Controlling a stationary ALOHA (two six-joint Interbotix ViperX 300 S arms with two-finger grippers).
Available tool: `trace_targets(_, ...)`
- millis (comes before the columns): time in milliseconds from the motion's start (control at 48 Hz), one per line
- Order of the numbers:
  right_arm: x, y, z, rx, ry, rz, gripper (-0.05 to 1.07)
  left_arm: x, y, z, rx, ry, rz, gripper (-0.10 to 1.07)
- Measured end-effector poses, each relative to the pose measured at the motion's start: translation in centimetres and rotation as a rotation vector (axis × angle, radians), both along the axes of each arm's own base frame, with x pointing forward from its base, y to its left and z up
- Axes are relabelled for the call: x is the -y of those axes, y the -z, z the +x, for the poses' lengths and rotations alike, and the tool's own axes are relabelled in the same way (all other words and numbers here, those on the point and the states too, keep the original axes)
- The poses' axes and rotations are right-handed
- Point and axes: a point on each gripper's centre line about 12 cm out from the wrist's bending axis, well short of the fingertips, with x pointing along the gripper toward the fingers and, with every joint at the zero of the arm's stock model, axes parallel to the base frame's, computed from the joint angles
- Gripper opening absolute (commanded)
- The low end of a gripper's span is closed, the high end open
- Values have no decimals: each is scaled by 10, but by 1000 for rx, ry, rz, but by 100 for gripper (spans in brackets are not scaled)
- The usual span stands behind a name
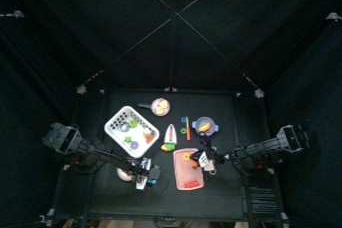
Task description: Grab yellow gear
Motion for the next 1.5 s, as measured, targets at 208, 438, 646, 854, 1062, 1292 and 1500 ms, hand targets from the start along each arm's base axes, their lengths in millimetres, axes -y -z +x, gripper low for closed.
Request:
trace_targets(208, -4, -14, 13, 30, -95, 43, 63, -4, -21, -9, 130, 19, -29, 95)
trace_targets(438, 2, -30, 25, 56, -161, 141, 63, -24, -44, -15, 222, -27, -50, 95)
trace_targets(646, 13, -43, 32, 85, -161, 235, 63, -44, -68, -35, 310, -72, -64, 95)
trace_targets(854, 26, -50, 37, 117, -94, 282, 62, -52, -79, -69, 462, -81, -129, 95)
trace_targets(1062, 40, -50, 38, 133, 15, 238, 62, -55, -85, -94, 605, -82, -190, 95)
trace_targets(1292, 39, -46, 39, 131, 85, 194, 62, -57, -83, -95, 606, -87, -191, 95)
trace_targets(1500, 34, -36, 33, 105, 133, 198, 62, -58, -80, -94, 598, -93, -188, 95)
